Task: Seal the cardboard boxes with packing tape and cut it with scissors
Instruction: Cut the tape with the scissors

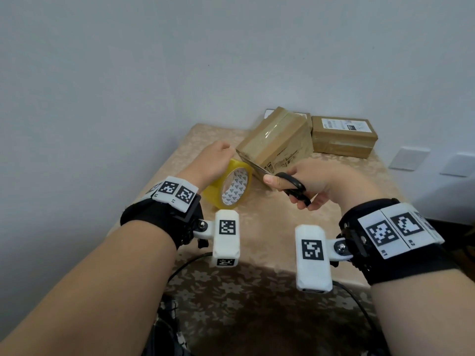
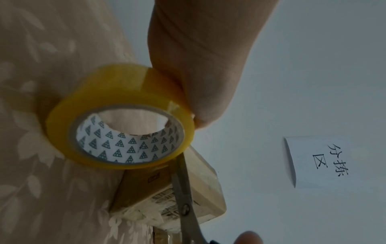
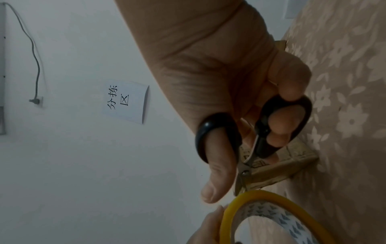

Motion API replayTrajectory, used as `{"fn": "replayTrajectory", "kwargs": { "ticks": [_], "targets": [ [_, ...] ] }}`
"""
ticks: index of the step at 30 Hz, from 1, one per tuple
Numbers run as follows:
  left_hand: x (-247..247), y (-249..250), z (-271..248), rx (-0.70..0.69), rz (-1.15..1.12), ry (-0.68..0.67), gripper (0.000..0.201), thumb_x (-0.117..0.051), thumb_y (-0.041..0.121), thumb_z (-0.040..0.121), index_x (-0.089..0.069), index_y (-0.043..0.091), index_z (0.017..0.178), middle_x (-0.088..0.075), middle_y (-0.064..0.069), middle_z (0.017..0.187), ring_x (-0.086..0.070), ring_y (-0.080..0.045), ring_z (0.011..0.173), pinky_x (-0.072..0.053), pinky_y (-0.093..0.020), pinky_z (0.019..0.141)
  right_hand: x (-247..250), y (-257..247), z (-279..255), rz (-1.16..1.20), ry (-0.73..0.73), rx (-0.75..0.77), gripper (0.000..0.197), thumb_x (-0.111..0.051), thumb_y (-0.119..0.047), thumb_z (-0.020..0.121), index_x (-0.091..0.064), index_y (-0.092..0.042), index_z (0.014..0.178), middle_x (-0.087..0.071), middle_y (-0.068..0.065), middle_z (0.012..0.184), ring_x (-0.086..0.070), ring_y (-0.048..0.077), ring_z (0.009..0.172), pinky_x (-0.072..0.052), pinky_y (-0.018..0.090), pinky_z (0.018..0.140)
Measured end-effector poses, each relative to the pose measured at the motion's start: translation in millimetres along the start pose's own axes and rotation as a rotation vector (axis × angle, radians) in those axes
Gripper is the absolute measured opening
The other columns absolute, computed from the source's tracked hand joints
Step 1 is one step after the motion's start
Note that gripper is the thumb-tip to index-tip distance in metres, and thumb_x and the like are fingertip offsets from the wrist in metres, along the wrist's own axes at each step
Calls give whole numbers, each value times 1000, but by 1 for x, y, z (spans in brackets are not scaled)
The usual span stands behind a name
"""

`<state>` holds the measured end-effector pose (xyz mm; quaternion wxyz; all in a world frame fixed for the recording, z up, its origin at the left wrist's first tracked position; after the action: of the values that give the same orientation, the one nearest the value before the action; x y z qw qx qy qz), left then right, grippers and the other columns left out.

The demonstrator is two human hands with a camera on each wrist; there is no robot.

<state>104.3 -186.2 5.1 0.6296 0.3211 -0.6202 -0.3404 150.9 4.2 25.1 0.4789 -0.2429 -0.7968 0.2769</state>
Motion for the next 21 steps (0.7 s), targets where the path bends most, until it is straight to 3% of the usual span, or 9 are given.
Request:
{"fn": "replayTrajectory", "kwargs": {
  "ticks": [1,3,4,6,8,14,19,21],
  "targets": [
    [3,-1,1,28,-24,31,16,-44,23,95,-56,21,84,-48,5,82,-44,-10,71,-34,-23,62,0,0,1,-9,-4,-1,73,-61,-67,72,-65,-5,109,-60,-1,57,-58,9,45,-47,21,49],
    [6,-3,2,98,-88,53,25,-53,21,88,-54,17,64,-49,3,61,-41,-12,53,-30,-22,48,0,-1,3,-23,-1,10,77,-62,-69,65,-64,-5,108,-60,-1,56,-58,9,45,-46,21,49],
    [6,-3,2,135,-109,41,23,-58,22,85,-61,16,64,-57,3,61,-48,-12,51,-35,-21,48,-1,-2,4,-32,2,20,80,-61,-71,61,-64,-6,108,-60,-1,56,-59,10,46,-46,21,49],
    [6,-4,2,213,-130,4,15,-64,25,82,-72,13,78,-67,0,70,-57,-13,56,-42,-21,50,-2,-2,7,-41,5,36,81,-60,-71,56,-64,-8,108,-60,0,58,-60,11,48,-47,23,50],
    [5,-5,2,264,-141,1,21,-66,25,80,-73,8,90,-68,-5,75,-57,-17,56,-45,-22,51,-4,-2,10,-30,1,43,74,-61,-68,64,-63,-10,109,-60,1,60,-60,13,49,-47,23,52],
    [8,-5,1,267,-183,5,6,-66,18,81,-61,15,80,-59,-2,71,-53,-15,59,-44,-21,54,-6,-1,14,-29,28,64,58,-63,-63,73,-63,-13,101,-60,1,60,-59,12,47,-45,23,49],
    [6,-6,0,303,-202,40,11,-65,22,82,-63,12,85,-62,-5,78,-56,-17,62,-46,-24,57,-6,-4,15,-23,57,117,56,-64,-61,74,-64,-10,97,-57,-2,52,-50,11,41,-32,18,40],
    [2,-6,-2,334,-230,20,12,-61,23,85,-61,13,80,-62,-6,77,-57,-19,62,-47,-26,58,-5,-4,16,5,60,133,52,-66,-59,72,-64,-11,92,-56,-3,49,-49,11,39,-31,18,42]
  ]
}}
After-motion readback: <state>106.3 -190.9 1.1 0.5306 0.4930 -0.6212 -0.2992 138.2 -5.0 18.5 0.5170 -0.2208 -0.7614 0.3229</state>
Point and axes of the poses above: each hand's wrist, its own z-axis towards the middle knuckle, its own x-axis out of the back of the hand, y = z × x, the point moved 4 cm from there along z, towards the middle knuckle
